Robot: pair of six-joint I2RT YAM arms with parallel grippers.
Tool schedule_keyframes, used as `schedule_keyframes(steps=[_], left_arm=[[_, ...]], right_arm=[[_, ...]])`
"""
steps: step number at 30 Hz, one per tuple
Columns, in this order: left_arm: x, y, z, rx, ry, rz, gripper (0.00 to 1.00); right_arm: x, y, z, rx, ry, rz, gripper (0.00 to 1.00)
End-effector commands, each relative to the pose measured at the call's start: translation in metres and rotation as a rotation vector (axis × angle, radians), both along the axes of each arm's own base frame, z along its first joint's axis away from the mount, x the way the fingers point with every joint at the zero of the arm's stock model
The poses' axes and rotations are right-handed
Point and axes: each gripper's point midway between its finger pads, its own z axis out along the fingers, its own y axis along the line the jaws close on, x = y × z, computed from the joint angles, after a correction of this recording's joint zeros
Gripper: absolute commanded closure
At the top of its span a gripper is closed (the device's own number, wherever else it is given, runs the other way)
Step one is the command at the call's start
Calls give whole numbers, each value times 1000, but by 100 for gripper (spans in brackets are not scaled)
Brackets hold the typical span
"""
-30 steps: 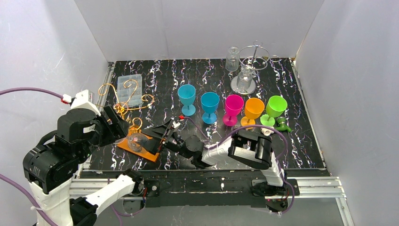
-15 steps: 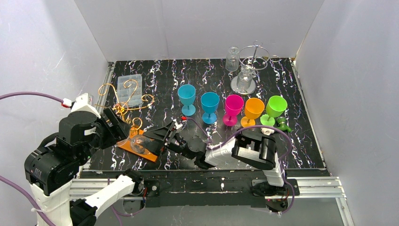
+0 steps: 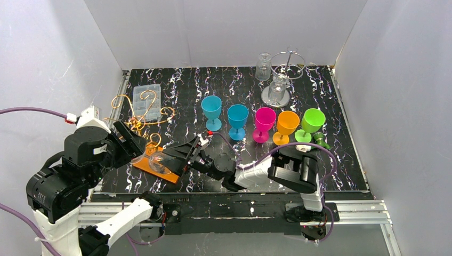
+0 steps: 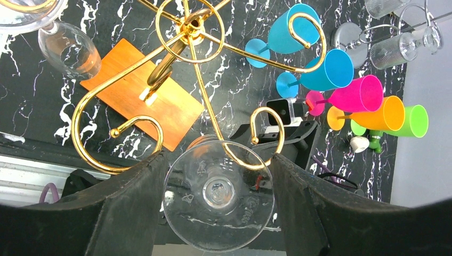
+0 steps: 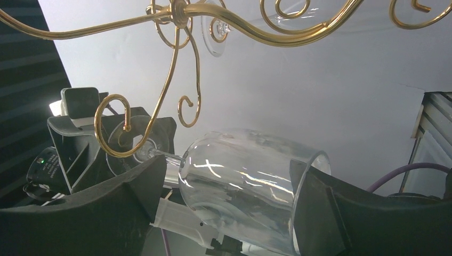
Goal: Take the wine glass off the wine glass rack
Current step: Place the wine glass at the center of the board.
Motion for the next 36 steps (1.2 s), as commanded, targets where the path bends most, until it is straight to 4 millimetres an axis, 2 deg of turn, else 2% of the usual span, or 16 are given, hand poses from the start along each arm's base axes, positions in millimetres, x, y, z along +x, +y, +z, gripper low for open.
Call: schedule_keyframes(steps=[1,9,21,36], left_arm=[[-6,-5,-13,-10,78,-6,57],[-7,-11,-12,-58,77,-11,60],[-7,-22,-11,-128,72,-24,63],[-5,-25,-10,-174,65,-5,64]], right_arm=[[-31,-93,165,579,-123,19,13],[-38,-103,181,612,-154,17,19],[-48,-118,203,652,-210,0,21],[-54,-130,210,654,-261,-27,21]])
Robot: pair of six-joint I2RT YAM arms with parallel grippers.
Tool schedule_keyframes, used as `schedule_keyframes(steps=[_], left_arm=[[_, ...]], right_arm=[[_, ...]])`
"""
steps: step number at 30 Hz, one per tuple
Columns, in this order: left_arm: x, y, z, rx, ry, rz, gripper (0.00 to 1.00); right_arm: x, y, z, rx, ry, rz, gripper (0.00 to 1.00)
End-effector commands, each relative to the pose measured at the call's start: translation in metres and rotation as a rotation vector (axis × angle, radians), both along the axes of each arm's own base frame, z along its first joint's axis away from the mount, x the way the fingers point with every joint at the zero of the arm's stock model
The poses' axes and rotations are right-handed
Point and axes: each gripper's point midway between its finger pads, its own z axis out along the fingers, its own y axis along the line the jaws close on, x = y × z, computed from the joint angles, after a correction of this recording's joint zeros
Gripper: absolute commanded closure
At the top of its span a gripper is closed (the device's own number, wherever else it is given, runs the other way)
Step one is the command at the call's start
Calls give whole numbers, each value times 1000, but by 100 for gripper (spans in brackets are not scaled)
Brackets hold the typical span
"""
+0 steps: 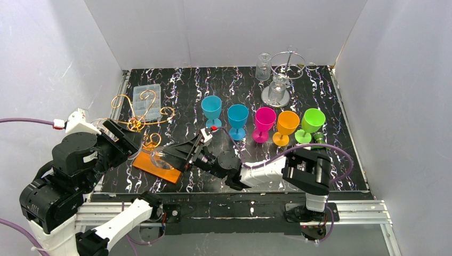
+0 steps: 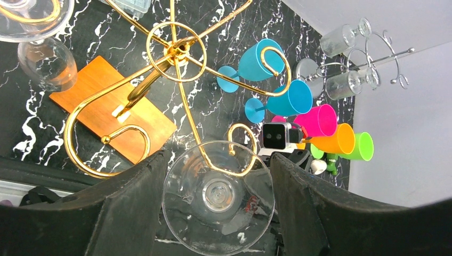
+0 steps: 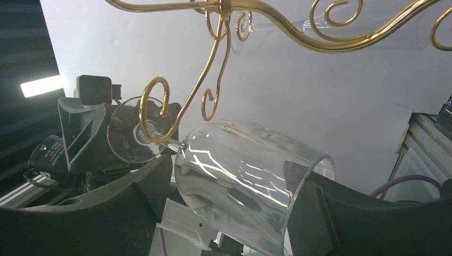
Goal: Take the wine glass off the wine glass rack
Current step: Place the wine glass at the center of the board.
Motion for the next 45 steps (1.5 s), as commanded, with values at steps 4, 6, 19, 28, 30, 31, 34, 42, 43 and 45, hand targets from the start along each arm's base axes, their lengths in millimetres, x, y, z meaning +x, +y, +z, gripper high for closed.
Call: schedule_keyframes(steps=[4,6,19,28,30,31,34,42,43,45], left_arm=[[-9,-28,-30,-86,161,-77,64],[-9,-29,-30,-98,160,-73,64],[-6,-41,-25,-200,138,-78,64],[-4,-48,-22,-250,130,-84,65],[-4,-49,-22,-254,130,-85,65],[-4,-49,-22,-258,128,-85,65],[-4,-50,-22,-265,127,-86,65],[-3,-55,-22,-288,133,-97,65],[-2,-56,-22,-291,133,-99,65],[-2,-57,-22,-299,132,-100,65]], right_arm=[[-52,-125,184,682,-194,49,20],[-54,-127,187,680,-216,44,20],[-69,-140,205,678,-324,22,21],[-78,-148,210,657,-380,12,27],[-80,-149,211,653,-387,9,28],[-81,-149,212,652,-393,8,28],[-83,-151,214,648,-411,6,29],[-88,-155,216,628,-457,1,32],[-89,-156,216,626,-461,-1,33],[-89,-156,216,618,-470,-2,34]])
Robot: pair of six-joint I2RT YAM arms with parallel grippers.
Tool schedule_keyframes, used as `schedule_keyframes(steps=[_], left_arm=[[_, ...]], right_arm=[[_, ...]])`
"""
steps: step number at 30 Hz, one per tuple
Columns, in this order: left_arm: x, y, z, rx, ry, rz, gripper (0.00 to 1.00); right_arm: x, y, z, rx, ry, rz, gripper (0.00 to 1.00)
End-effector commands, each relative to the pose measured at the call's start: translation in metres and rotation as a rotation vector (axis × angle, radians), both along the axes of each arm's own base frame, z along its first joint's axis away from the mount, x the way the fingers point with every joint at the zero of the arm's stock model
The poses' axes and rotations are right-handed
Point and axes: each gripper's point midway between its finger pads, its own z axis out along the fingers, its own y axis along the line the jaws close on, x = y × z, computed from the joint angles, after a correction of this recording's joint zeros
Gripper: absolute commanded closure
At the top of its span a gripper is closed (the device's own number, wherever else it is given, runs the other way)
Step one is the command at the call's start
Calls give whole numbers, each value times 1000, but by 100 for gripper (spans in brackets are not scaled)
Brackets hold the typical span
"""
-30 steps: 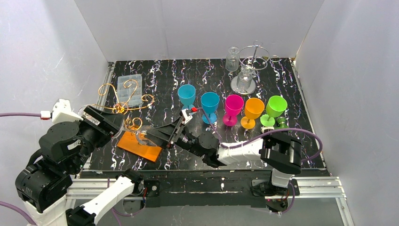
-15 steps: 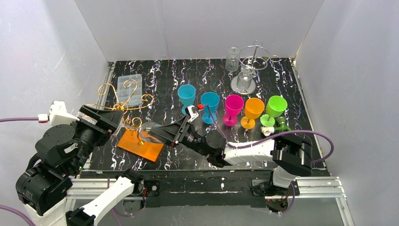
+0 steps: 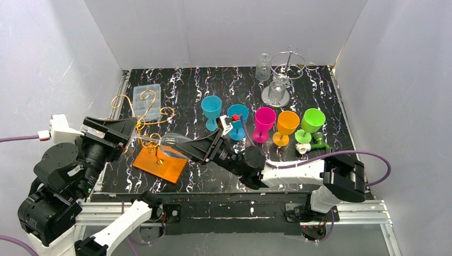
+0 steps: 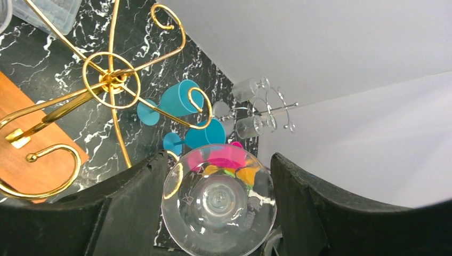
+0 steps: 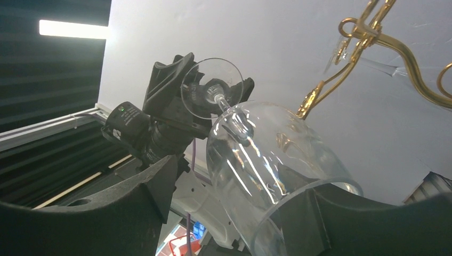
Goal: Take the wine glass off the wine glass rack
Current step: Place the wine glass at the center of the board.
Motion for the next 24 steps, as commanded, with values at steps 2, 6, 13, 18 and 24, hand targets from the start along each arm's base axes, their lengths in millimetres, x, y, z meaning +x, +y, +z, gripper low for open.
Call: schedule_keyframes(steps=[2,6,13,18,24], left_arm=[[-14,-46,-65,22,302,-234,65],[-13,-47,-64,14,297,-234,65],[-12,-50,-64,6,293,-244,65],[-11,-50,-63,5,287,-246,65],[-12,-50,-63,9,282,-251,66]], right_arm=[[-73,-94,127,472,-227,161,35],[-73,-95,126,449,-230,149,40],[-70,-95,122,414,-229,128,49],[-66,-90,115,379,-210,115,60],[-60,-88,107,333,-191,84,68]])
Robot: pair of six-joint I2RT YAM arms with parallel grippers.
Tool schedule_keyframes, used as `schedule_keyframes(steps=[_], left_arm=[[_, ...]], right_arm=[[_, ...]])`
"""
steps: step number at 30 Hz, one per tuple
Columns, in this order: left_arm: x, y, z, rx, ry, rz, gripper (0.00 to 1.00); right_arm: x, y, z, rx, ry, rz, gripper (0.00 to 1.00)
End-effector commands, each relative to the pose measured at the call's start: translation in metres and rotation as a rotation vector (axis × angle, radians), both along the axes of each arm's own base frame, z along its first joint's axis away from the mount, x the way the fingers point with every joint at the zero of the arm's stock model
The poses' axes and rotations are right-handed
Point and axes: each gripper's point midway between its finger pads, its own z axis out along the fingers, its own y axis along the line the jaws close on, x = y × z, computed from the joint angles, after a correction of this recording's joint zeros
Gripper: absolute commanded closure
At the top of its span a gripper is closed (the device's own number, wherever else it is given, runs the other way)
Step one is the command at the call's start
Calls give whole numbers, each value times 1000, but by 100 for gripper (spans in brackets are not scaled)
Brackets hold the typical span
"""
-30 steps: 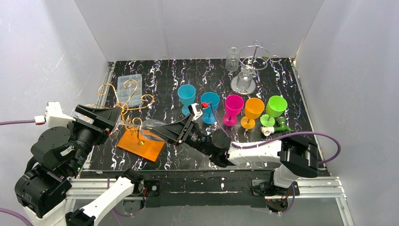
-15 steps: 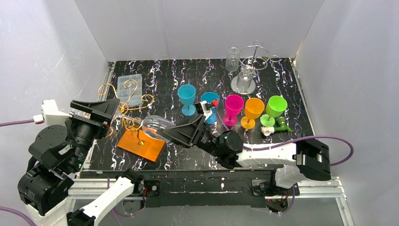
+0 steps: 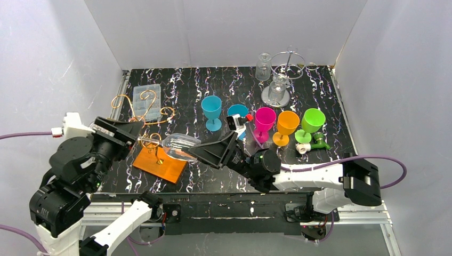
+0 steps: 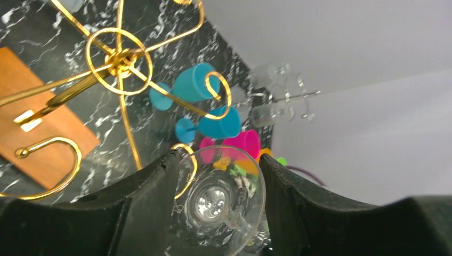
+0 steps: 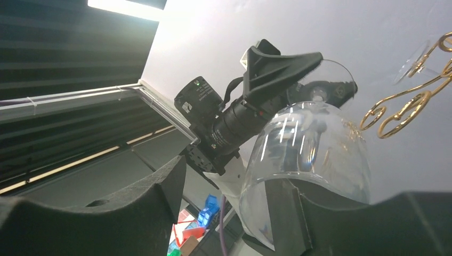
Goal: Take the wine glass off the wine glass rack
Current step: Place the wine glass at the center of the board.
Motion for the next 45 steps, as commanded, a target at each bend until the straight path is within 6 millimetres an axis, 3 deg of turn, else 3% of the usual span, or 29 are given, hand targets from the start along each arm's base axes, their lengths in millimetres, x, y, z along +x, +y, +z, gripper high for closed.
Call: schedule_keyframes(steps=[1,9,15,25,31,45], left_arm=[[-21,-42,-54,37,252,-250,66],[-19,-47,-51,42,240,-283,67],[-18,-48,-46,65,223,-301,67],[-19,-55,-42,95,214,-357,68],[-17,-61,-46,113,224,-395,67],[-17,-72,-47,139,214,-477,42]], right_arm=[[-28,-43,56,193,-76,65,70],[-20,-34,40,64,-58,11,90],[-16,-29,32,9,-43,-5,99],[-8,-20,7,-144,-23,-44,99],[-1,-26,-3,-198,-9,-85,99],[12,-40,-16,-345,-13,-182,99]])
